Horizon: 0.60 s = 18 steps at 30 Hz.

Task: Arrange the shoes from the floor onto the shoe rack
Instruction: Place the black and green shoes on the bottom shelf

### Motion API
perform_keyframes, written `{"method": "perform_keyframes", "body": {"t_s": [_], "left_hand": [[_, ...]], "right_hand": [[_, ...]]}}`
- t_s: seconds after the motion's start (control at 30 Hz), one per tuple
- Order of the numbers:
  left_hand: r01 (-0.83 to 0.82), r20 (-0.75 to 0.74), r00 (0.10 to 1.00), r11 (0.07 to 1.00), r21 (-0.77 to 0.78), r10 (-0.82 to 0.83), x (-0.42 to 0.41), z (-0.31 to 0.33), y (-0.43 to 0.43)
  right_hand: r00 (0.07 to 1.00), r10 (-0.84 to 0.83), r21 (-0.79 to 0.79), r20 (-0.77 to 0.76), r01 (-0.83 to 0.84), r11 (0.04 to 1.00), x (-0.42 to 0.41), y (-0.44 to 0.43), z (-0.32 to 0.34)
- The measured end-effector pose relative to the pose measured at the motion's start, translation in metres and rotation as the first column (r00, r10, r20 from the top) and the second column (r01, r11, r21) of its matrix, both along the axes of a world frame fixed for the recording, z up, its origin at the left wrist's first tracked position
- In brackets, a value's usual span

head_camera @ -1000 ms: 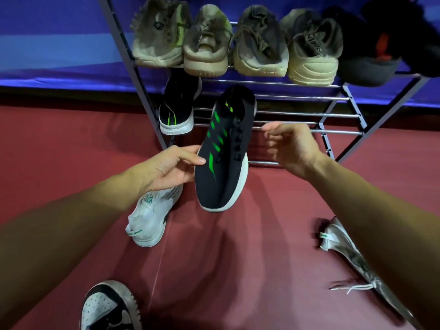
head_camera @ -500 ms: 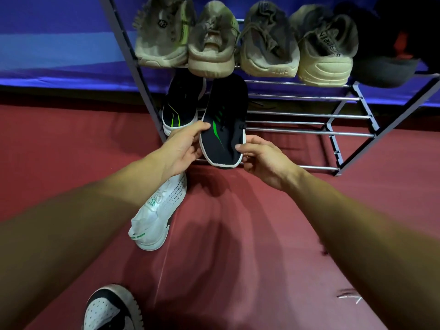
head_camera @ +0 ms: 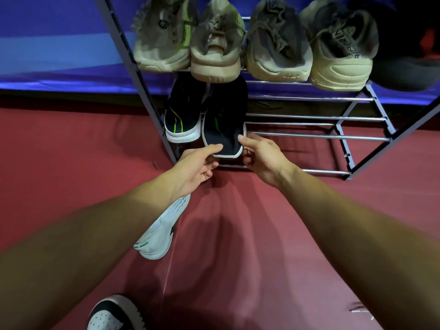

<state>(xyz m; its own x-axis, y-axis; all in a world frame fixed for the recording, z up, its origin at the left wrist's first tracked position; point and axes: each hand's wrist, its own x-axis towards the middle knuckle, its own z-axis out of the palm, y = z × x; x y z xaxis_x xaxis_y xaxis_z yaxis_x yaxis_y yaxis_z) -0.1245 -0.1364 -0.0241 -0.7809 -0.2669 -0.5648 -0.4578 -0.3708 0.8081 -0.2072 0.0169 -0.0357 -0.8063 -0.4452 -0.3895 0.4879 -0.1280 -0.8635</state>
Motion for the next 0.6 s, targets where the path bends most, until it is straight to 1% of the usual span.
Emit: {"method": "perform_keyframes", "body": {"t_s": [0.17,0.3,0.43,0.6], "left_hand": [[-0.046,-0.074,0.996,0.999,0.016,0.047,-0.015,0.007,-0.002],[-0.065,-0.077,0.995,0.997,-0.039,0.062,-0.022,0.003,-0.003],[-0.077,-0.065,0.995,0.995,-0.066,0.072,-0.02,-0.003,0.002],[-0.048,-0.06,0.997,0.995,-0.089,0.043,-0.013,-0.002,-0.007]], "right_hand": [[0.993,-0.118,0.017,0.017,0.118,0.993,-0.007,-0.008,0.008],[0.983,-0.174,-0.001,0.065,0.175,0.985,-0.005,-0.013,0.008],[0.985,-0.169,0.1,0.032,0.165,0.981,-0.004,-0.012,0.003],[0.996,-0.091,0.155,-0.001,0.091,0.984,0.003,-0.01,0.0]]}}
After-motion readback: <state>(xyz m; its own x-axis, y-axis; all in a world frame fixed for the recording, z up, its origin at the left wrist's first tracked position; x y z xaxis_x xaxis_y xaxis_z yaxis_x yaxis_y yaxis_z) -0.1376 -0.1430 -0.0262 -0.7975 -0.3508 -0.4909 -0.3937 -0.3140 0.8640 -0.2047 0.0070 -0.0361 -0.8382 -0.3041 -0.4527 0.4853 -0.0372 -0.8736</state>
